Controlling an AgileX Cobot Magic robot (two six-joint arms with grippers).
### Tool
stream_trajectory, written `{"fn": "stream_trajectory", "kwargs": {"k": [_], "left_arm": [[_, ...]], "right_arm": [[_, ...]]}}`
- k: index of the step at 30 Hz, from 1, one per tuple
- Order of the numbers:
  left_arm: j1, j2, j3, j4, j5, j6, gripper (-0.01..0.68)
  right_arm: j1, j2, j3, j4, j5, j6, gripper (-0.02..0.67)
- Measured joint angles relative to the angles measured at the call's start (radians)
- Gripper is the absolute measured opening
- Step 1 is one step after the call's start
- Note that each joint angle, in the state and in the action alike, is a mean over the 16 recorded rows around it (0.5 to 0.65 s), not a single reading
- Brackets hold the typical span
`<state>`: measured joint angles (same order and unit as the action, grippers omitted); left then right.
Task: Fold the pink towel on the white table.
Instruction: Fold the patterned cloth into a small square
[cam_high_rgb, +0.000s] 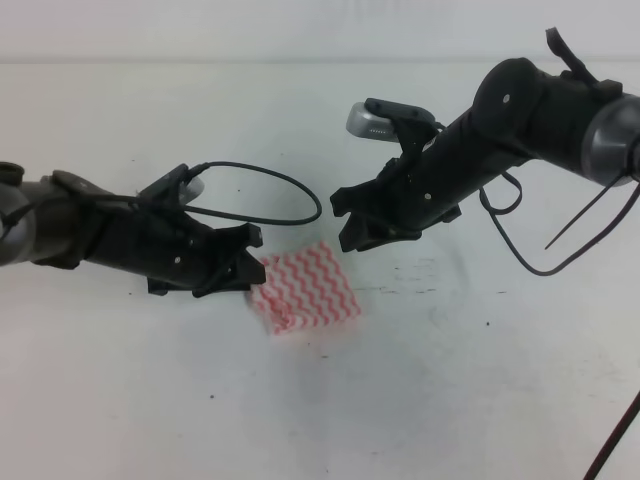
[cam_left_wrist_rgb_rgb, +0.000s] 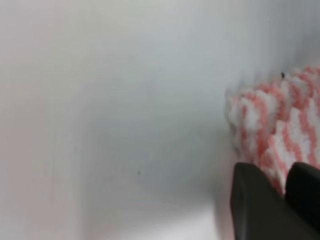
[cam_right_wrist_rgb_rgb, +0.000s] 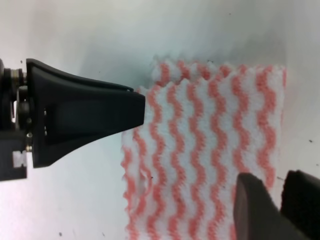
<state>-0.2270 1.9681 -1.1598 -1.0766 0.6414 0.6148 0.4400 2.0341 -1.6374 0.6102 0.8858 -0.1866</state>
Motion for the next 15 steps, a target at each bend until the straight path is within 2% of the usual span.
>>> {"fn": "stream_trajectory", "kwargs": {"k": [15], "left_arm": [[0.000, -0.001, -0.010, -0.063, 0.001, 0.128, 0.000]], "right_arm": [[0.000, 0.000, 0.000, -0.001, 0.000, 0.000, 0.011]]}}
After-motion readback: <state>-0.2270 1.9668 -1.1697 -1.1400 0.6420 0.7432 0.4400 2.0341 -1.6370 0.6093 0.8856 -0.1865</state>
